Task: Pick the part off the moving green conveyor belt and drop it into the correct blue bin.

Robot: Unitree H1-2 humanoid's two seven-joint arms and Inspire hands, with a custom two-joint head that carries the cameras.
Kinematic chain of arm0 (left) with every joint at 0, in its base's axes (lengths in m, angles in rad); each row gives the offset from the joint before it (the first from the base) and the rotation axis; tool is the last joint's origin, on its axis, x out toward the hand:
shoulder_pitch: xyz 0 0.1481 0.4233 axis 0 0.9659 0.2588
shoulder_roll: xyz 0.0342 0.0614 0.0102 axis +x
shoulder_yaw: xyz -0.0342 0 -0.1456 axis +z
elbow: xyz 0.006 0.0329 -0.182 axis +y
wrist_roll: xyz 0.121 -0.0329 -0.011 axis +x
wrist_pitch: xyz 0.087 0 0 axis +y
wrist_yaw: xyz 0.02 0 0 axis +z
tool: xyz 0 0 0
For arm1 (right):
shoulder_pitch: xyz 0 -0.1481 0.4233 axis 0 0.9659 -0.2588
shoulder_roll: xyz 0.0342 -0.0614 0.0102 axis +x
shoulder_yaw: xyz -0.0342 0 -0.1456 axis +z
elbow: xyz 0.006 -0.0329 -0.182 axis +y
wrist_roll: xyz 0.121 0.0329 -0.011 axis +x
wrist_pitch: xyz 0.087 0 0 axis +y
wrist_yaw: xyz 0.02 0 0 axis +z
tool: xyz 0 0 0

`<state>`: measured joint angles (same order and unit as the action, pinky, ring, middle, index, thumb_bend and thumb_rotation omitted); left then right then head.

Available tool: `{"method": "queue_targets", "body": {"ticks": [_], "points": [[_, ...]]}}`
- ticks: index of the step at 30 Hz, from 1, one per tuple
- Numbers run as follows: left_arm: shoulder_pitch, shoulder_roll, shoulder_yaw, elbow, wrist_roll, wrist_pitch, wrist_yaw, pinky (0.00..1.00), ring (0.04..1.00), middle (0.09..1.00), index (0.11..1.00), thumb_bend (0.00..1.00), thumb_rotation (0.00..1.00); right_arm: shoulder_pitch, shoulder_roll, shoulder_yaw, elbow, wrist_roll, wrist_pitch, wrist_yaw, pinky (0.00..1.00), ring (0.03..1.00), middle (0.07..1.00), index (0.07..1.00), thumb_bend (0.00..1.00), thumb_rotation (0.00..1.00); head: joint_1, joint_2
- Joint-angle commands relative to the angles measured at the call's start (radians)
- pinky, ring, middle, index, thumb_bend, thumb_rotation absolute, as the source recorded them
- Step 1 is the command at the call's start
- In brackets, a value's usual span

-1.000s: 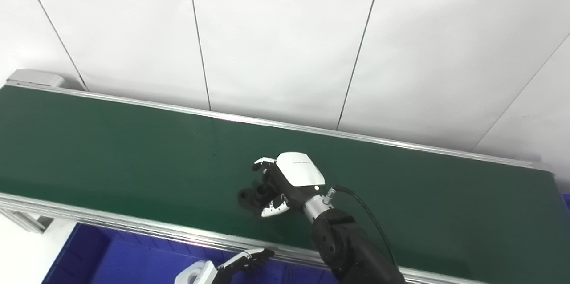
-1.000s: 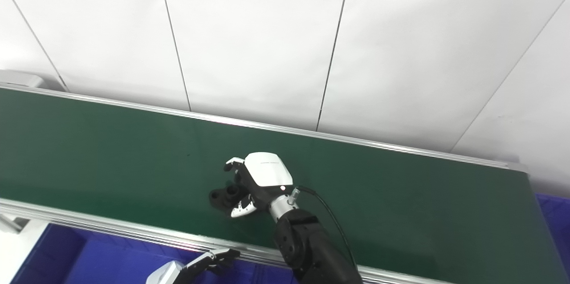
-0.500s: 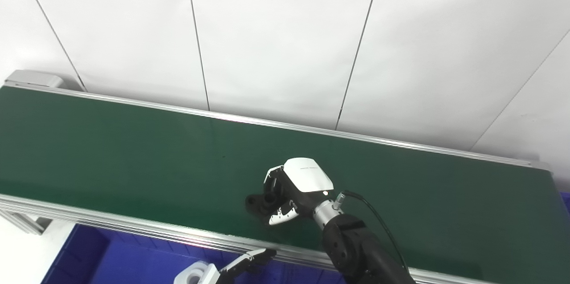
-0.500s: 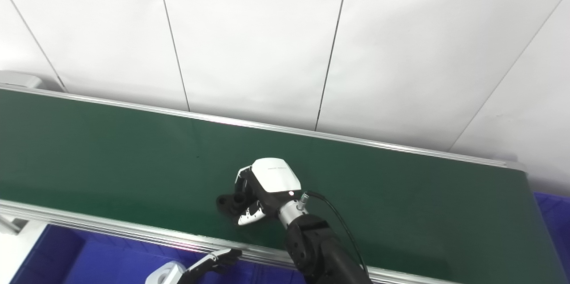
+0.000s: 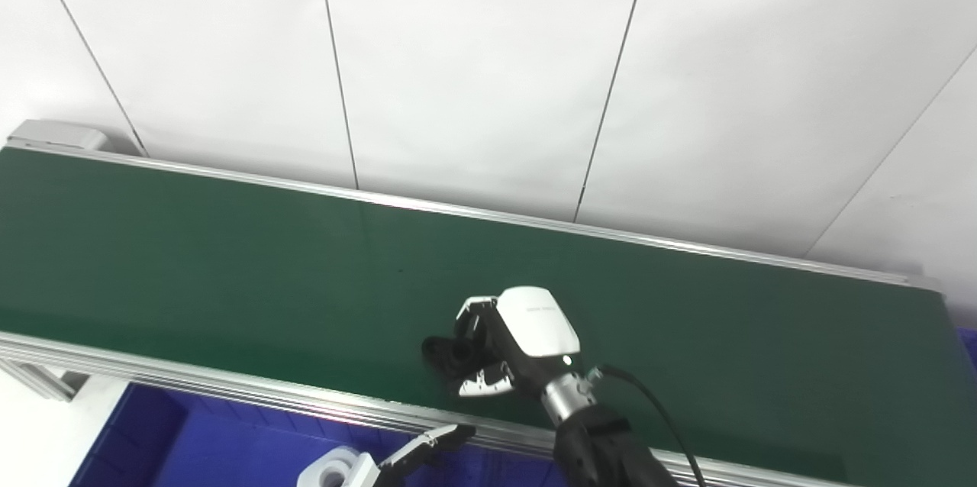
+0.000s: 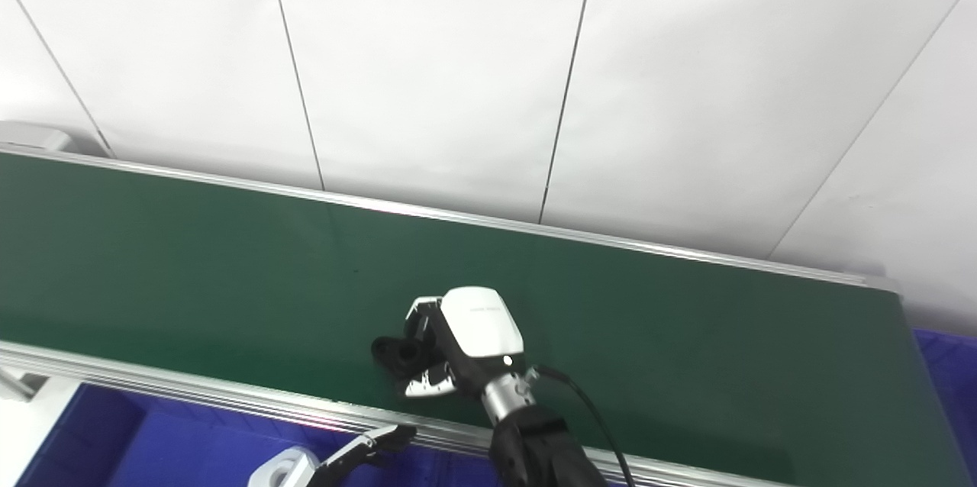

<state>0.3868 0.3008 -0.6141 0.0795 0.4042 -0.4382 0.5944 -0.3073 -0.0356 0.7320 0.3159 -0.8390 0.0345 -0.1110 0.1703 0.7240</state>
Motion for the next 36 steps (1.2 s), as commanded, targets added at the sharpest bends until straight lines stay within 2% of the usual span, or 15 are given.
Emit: {"method": "queue_targets", "body": {"ticks": [1,5,10,15,20,21,24,25,28,32,36], "points": [[0.011,0.002,0.001,-0.030,0.010,-0.032,0.011,0.67,0.766,0.809,0.810,0.75,0.44,0.016,-0.014,-0.035,-0.086,-0.001,0.024,0.016,0.24,0.318,0.471,0.494,0.52,0.00,-0.005,0.006],[0.019,0.001,0.002,-0.039,0.013,-0.032,0.011,0.67,0.766,0.808,0.811,0.76,0.44,0.074,-0.037,-0.094,-0.247,0.000,0.064,0.078,0.29,0.372,0.428,0.532,0.52,0.00,-0.014,0.014],[0.032,0.001,0.005,-0.059,0.011,-0.032,0.008,0.66,0.751,0.803,0.810,0.76,0.45,0.166,-0.068,-0.169,-0.458,0.005,0.096,0.136,0.26,0.329,0.475,0.492,0.52,0.00,-0.024,0.031],[0.050,0.002,0.012,-0.082,0.025,-0.032,0.007,0.65,0.749,0.802,0.809,0.76,0.46,0.255,-0.081,-0.234,-0.613,0.003,0.121,0.186,0.26,0.358,0.427,0.535,0.51,0.00,-0.029,0.050],[0.072,0.005,0.025,-0.115,0.012,-0.032,-0.018,0.66,0.757,0.803,0.810,0.76,0.46,0.362,-0.084,-0.295,-0.716,0.024,0.125,0.208,0.26,0.351,0.435,0.530,0.52,0.00,-0.047,0.071],[0.077,0.007,0.027,-0.124,0.008,-0.032,-0.022,0.65,0.751,0.800,0.808,0.76,0.46,0.386,-0.084,-0.303,-0.734,0.023,0.128,0.215,0.24,0.332,0.464,0.502,0.52,0.00,-0.059,0.084],[0.084,0.014,0.028,-0.143,-0.007,-0.032,-0.030,0.64,0.741,0.799,0.811,0.75,0.45,0.455,-0.084,-0.324,-0.774,0.018,0.141,0.239,0.23,0.314,0.475,0.491,0.52,0.00,-0.071,0.097],[0.088,0.017,0.030,-0.153,-0.014,-0.032,-0.036,0.64,0.740,0.800,0.812,0.75,0.45,0.486,-0.087,-0.330,-0.786,0.027,0.143,0.246,0.22,0.311,0.476,0.490,0.52,0.00,-0.093,0.119],[0.094,0.029,0.036,-0.178,-0.032,-0.032,-0.052,0.64,0.745,0.800,0.814,0.73,0.43,0.577,-0.095,-0.340,-0.799,0.047,0.134,0.249,0.20,0.273,0.474,0.489,0.52,0.00,-0.117,0.134],[0.097,0.047,0.039,-0.199,-0.046,-0.032,-0.052,0.63,0.739,0.798,0.809,0.75,0.46,0.659,-0.108,-0.324,-0.790,0.010,0.127,0.258,0.19,0.271,0.473,0.490,0.52,0.00,-0.148,0.158],[0.096,0.071,0.038,-0.220,-0.082,-0.032,-0.055,0.62,0.726,0.790,0.801,0.74,0.42,0.703,-0.116,-0.301,-0.760,-0.032,0.117,0.257,0.20,0.292,0.475,0.489,0.52,0.00,-0.178,0.179]]}}
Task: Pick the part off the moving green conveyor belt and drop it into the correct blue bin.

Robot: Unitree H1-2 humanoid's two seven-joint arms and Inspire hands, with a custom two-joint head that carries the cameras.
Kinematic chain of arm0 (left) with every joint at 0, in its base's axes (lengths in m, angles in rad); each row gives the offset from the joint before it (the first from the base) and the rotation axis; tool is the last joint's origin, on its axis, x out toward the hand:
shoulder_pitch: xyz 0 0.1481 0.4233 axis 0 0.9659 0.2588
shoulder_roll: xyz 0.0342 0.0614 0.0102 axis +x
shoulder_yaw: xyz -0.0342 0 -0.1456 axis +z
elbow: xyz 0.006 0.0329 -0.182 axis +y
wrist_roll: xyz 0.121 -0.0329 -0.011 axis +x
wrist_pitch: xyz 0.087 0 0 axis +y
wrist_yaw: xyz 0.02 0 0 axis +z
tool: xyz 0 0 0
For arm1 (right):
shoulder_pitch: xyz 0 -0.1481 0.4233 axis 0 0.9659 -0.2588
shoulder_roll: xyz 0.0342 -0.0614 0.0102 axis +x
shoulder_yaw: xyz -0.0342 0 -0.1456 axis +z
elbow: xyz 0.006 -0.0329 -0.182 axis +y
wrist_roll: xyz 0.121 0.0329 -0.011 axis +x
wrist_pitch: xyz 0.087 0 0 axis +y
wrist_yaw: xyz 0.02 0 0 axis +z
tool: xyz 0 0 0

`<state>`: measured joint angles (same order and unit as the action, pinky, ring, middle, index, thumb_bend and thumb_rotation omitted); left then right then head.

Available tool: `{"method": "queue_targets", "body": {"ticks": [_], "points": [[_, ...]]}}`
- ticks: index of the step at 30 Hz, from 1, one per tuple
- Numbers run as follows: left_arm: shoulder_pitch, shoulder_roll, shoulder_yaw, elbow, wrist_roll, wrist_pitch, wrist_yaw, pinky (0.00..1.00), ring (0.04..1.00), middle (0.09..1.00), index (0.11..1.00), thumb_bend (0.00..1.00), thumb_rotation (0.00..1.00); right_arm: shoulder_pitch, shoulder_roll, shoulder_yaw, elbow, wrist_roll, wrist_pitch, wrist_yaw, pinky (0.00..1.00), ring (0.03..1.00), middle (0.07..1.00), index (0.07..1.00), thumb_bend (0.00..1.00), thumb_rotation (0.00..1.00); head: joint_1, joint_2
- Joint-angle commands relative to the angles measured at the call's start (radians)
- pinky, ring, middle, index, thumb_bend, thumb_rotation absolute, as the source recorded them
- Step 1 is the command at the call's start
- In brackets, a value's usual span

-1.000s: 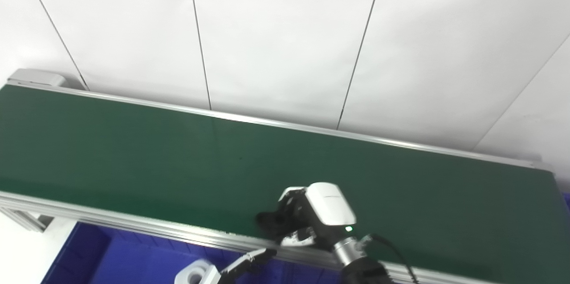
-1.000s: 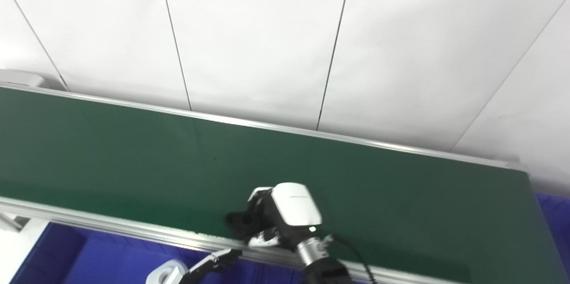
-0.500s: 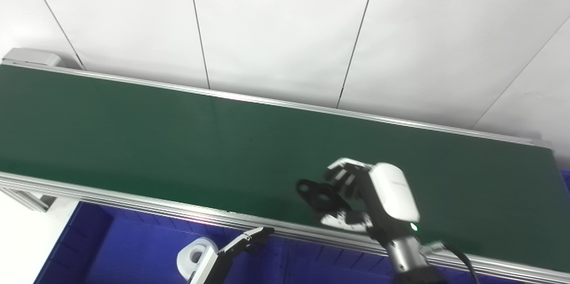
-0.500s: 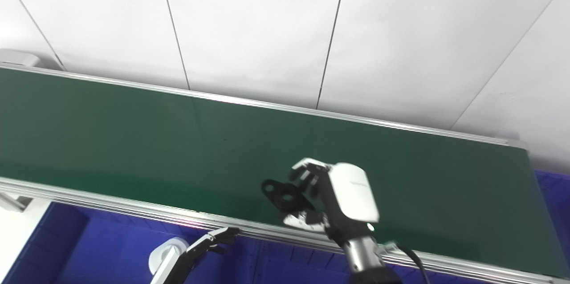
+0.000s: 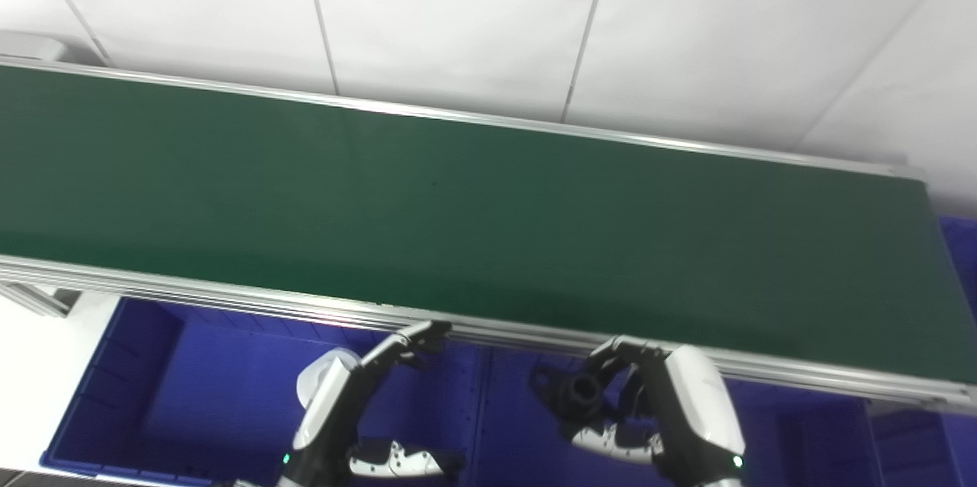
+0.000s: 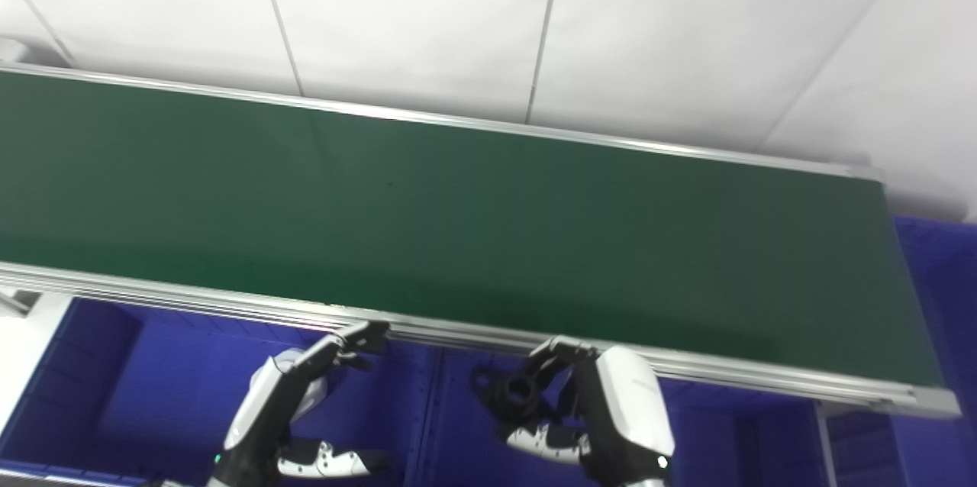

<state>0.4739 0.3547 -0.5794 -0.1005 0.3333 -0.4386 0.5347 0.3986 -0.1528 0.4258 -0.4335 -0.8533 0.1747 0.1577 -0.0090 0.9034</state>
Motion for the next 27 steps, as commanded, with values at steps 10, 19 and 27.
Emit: {"method": "queue_targets", "body": {"ticks": [10,19,27], "points": [[0.009,0.041,0.026,-0.065,-0.077,-0.031,-0.034,0.59,0.708,0.778,0.792,0.73,0.38,-0.011,0.031,0.035,0.050,-0.131,0.129,0.152,0.23,0.316,0.477,0.491,0.52,0.00,-0.043,0.028],[0.011,0.033,0.033,-0.063,-0.075,-0.031,-0.038,0.60,0.716,0.777,0.788,0.72,0.37,-0.084,0.022,0.096,0.065,-0.293,0.267,0.446,0.69,0.772,0.818,0.824,0.55,0.58,-0.045,0.025],[0.011,0.033,0.025,-0.062,-0.072,-0.031,-0.035,0.60,0.717,0.783,0.789,0.73,0.41,-0.007,0.023,0.097,-0.044,-0.380,0.218,0.332,1.00,0.999,0.952,0.905,0.62,0.65,-0.036,0.017]]}}
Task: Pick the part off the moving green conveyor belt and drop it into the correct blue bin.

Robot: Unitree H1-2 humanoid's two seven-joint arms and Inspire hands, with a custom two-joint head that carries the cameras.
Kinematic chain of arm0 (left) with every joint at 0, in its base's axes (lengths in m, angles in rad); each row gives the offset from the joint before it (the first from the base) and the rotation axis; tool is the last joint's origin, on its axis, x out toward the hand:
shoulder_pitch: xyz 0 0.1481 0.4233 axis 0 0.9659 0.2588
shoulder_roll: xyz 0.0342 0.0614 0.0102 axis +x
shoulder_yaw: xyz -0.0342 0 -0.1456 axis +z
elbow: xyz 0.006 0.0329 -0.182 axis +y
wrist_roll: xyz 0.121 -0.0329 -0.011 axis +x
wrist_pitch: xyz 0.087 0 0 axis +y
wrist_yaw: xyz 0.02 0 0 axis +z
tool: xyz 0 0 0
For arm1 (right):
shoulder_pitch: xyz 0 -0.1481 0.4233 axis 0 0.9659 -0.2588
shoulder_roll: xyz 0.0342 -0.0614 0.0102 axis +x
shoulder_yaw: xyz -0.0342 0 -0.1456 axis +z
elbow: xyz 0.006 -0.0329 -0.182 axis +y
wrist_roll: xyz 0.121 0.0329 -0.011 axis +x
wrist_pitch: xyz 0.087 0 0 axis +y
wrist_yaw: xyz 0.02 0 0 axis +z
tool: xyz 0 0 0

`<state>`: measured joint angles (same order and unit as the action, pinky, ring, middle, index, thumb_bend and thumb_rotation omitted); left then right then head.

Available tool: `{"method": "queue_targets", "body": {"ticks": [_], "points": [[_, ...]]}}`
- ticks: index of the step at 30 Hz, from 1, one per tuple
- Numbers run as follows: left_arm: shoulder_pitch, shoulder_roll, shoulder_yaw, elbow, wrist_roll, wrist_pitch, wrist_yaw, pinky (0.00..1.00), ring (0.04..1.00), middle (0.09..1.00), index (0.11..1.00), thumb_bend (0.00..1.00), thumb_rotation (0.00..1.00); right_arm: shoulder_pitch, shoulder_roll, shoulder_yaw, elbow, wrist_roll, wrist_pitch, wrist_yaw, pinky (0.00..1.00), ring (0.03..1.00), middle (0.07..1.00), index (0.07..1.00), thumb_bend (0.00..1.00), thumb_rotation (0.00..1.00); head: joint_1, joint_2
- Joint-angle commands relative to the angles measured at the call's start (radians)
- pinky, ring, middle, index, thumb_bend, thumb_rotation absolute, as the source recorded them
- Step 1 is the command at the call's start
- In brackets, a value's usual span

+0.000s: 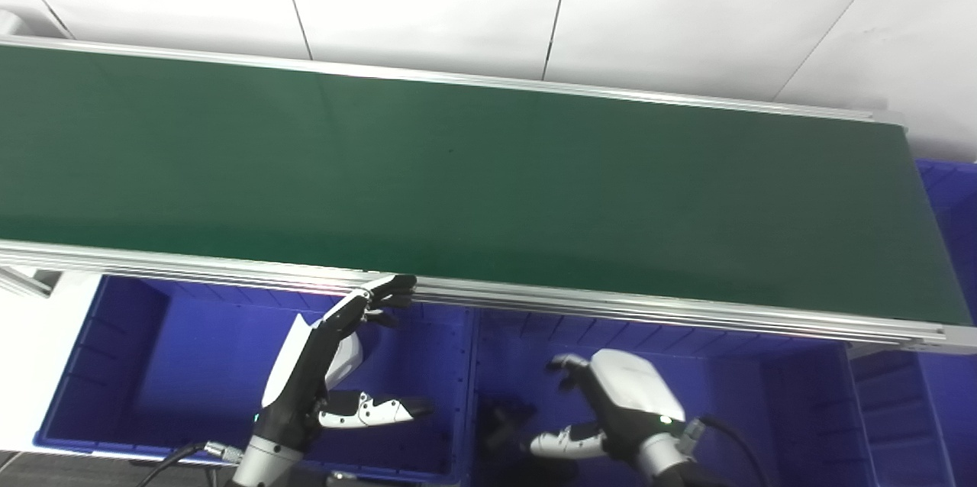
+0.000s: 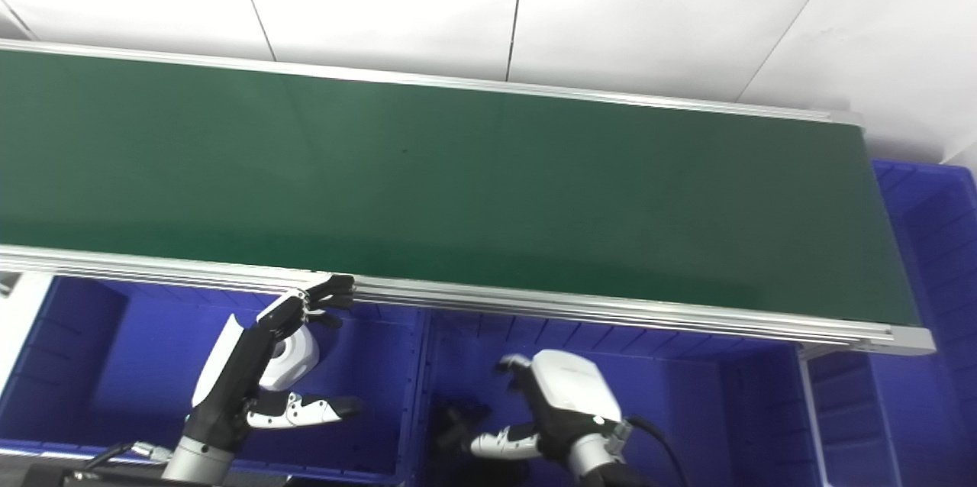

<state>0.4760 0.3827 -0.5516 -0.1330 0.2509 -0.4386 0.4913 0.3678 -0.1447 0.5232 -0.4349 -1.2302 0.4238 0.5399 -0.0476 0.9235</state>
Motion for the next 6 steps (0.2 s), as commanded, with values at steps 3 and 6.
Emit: {"method": "queue_targets", "body": {"ticks": [3,6], "points": [[0.011,0.006,-0.004,-0.029,0.014,-0.031,0.012,0.60,0.714,0.781,0.785,0.73,0.40,0.096,0.051,-0.029,-0.078,0.104,-0.081,-0.216,0.99,1.000,0.959,0.913,0.64,0.52,0.006,-0.005],[0.014,0.007,-0.003,-0.028,0.014,-0.031,0.008,0.60,0.719,0.783,0.791,0.73,0.40,0.168,0.078,-0.046,-0.091,0.270,-0.170,-0.346,0.95,0.976,0.964,0.947,0.65,0.49,0.009,-0.005]]}}
